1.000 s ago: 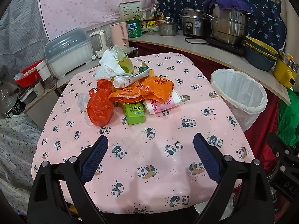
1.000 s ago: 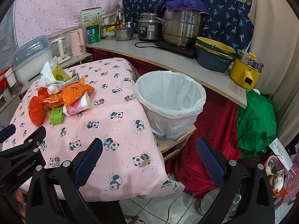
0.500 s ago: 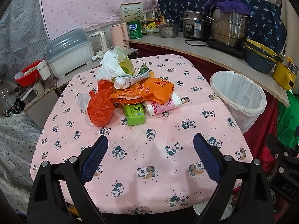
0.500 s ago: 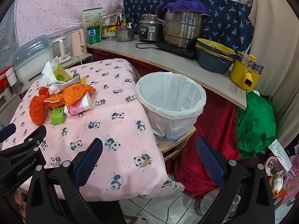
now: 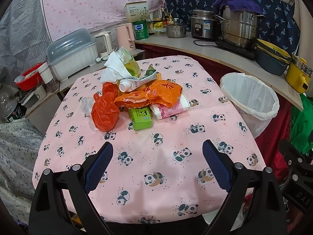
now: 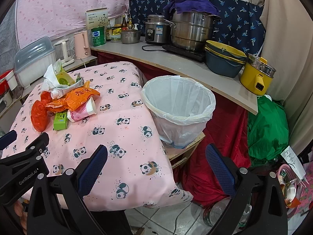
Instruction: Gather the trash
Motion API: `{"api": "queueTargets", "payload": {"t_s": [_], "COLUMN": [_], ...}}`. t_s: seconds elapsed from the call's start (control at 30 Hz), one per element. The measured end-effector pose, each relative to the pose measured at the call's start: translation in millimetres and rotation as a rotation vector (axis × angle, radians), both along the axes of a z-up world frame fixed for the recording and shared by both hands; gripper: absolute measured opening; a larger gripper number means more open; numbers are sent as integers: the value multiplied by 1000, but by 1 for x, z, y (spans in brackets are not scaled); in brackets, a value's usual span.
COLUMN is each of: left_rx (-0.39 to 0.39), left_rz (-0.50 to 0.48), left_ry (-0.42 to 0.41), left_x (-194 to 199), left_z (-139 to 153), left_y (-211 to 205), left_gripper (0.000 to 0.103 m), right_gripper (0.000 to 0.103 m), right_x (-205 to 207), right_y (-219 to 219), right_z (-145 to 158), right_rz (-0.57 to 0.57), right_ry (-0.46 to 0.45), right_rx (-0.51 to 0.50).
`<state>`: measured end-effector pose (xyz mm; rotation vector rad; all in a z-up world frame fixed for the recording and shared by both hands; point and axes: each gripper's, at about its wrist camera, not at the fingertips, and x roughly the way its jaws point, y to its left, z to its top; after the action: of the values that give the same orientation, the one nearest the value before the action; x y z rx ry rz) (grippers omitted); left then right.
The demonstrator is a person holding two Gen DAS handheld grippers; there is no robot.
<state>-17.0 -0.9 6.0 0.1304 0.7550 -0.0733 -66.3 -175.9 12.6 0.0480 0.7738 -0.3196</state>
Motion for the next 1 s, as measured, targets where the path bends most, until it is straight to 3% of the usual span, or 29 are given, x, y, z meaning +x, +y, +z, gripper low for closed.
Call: {"api": "queueTargets", "payload": {"t_s": [1.0], "left_rx": [-32], "left_rz": [23], "left_ry": [37], "left_x": [11], "left_z": [-3], "left_y": [15], "left_gripper": [96], "right_gripper": [96], "right_x": [6], "right_y": [7], "right_z": [0], "right_rz": [9], "right_ry": [3], "right_rx": [-14]}}
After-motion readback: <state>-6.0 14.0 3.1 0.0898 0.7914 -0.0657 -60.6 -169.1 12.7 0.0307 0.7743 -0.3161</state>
